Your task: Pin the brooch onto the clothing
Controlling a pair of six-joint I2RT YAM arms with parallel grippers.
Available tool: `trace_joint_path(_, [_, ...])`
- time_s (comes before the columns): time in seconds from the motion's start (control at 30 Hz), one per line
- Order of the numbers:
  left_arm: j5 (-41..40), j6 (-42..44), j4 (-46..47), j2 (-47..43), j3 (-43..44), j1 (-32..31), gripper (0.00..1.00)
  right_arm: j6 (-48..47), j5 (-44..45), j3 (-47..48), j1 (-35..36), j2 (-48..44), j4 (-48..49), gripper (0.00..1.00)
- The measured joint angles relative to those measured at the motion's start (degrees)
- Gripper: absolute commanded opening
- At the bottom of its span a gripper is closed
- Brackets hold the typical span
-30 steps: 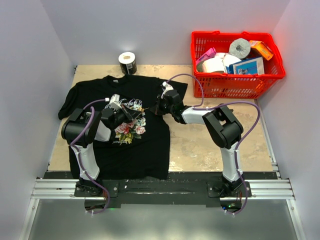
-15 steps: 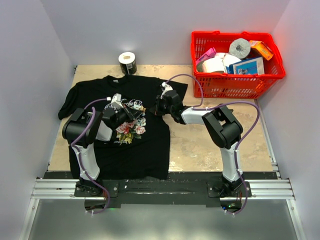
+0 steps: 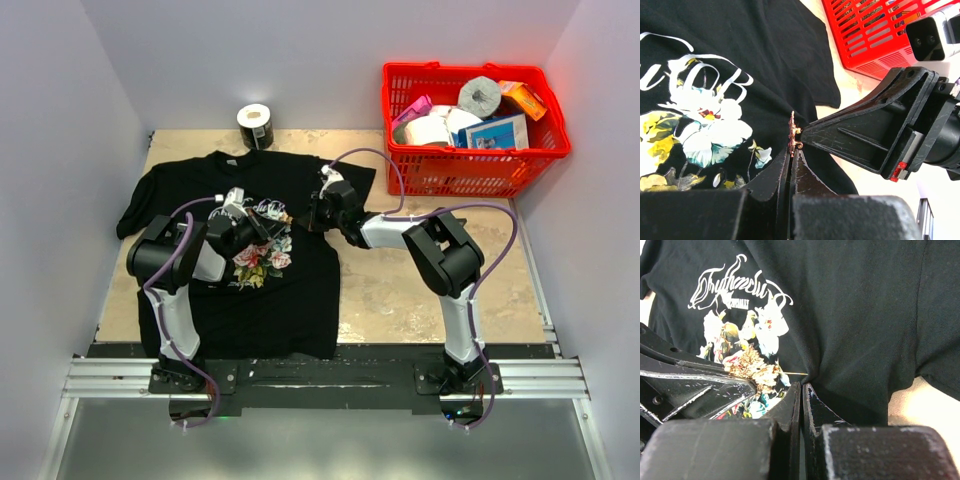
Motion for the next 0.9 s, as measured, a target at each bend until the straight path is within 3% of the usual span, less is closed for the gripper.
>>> trace_joint_path(0.9, [0.0, -0.1, -0.5, 2.8, 1.3, 0.0, 0.0, -1.2, 0.9, 3.0, 1.7, 0.9, -2.8, 0.0])
